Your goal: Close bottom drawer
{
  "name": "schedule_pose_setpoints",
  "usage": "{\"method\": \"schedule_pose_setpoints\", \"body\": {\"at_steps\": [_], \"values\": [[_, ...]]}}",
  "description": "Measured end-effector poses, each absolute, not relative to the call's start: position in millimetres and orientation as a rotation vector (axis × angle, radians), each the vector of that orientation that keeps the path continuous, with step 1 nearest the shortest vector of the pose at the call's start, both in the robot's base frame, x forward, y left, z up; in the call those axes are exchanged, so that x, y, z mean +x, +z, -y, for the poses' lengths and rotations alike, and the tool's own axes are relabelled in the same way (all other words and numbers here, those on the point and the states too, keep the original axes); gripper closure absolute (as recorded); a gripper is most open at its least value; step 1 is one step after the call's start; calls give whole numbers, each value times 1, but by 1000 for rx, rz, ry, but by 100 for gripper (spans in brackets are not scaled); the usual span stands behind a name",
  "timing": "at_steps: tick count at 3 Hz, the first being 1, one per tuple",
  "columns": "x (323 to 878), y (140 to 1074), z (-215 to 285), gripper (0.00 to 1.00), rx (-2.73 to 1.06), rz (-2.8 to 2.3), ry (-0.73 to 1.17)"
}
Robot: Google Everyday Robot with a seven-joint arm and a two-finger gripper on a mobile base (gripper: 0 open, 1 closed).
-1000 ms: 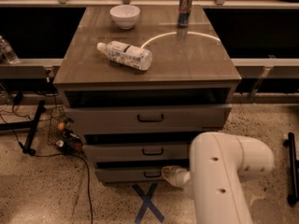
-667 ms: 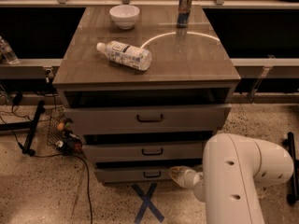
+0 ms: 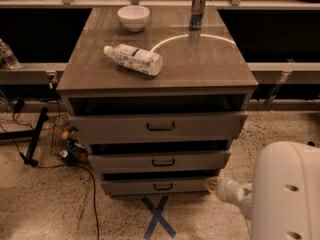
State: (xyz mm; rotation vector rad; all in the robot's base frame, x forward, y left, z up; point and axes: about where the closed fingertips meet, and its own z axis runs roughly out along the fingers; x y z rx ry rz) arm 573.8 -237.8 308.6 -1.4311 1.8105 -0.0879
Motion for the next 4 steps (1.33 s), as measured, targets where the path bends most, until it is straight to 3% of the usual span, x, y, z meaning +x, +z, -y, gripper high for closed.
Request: {"method": "schedule_pose_setpoints", "body": {"at_steps": [2,4], "values": [[555,396,276,100,-1336,-1739,-52],[565,415,264,100,-1313,-1685,21]]}}
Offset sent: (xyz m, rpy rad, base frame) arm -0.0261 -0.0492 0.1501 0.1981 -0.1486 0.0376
